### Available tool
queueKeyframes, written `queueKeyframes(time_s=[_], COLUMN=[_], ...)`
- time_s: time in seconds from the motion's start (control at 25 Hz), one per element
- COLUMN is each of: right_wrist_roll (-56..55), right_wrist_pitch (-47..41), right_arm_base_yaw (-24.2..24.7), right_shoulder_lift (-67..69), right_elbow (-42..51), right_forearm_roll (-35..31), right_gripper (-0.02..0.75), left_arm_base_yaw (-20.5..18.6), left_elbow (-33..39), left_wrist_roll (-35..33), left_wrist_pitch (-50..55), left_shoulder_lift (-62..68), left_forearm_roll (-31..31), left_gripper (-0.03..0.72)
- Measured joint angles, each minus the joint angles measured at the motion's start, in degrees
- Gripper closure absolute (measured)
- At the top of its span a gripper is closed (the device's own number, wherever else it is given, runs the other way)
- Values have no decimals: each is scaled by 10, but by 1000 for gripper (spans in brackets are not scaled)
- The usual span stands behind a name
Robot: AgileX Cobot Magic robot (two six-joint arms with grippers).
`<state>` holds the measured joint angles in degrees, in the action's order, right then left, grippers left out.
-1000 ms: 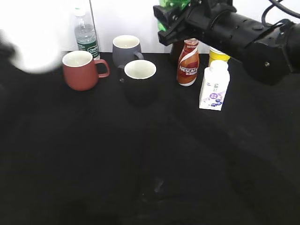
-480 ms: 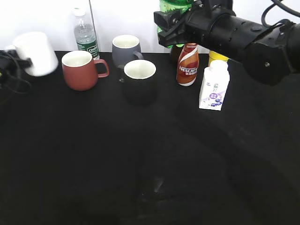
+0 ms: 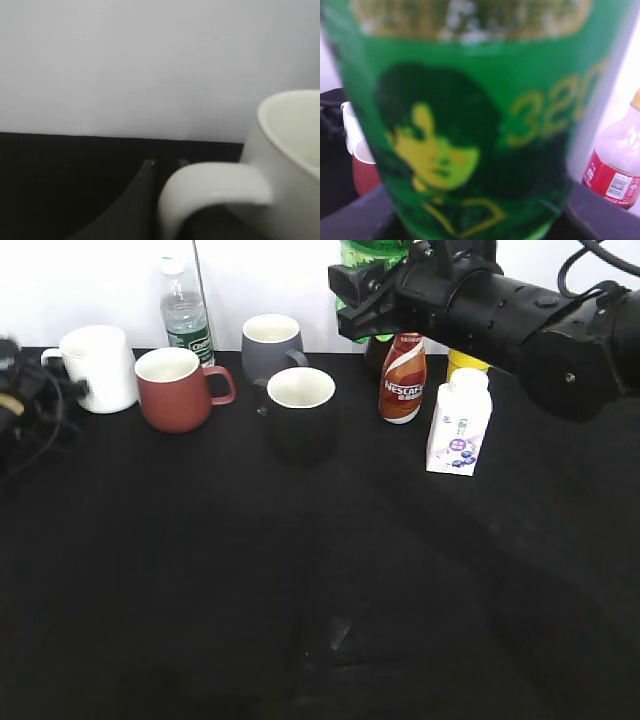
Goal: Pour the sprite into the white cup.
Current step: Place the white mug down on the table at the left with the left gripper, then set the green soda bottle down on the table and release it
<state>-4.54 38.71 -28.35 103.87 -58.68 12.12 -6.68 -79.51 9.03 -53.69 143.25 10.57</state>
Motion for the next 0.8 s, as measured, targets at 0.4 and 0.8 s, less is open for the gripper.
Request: queueKeyframes(time_s=[0.4, 0.8], right_wrist_roll=[0, -2], right_wrist_pitch=[-2, 5], right_arm_base_yaw=[43, 293], right_shoulder_lift=[-8, 31], right_elbow=[0, 27], right_forearm_roll=[-29, -23], right_gripper=[341, 342], left_arm_base_yaw=[1, 102], left_elbow=[310, 454], left_wrist_roll=[1, 1], left_wrist_pitch=[-91, 196], left_shoulder_lift=[-215, -562], left_forearm_roll=[2, 24], left_gripper=[334, 334])
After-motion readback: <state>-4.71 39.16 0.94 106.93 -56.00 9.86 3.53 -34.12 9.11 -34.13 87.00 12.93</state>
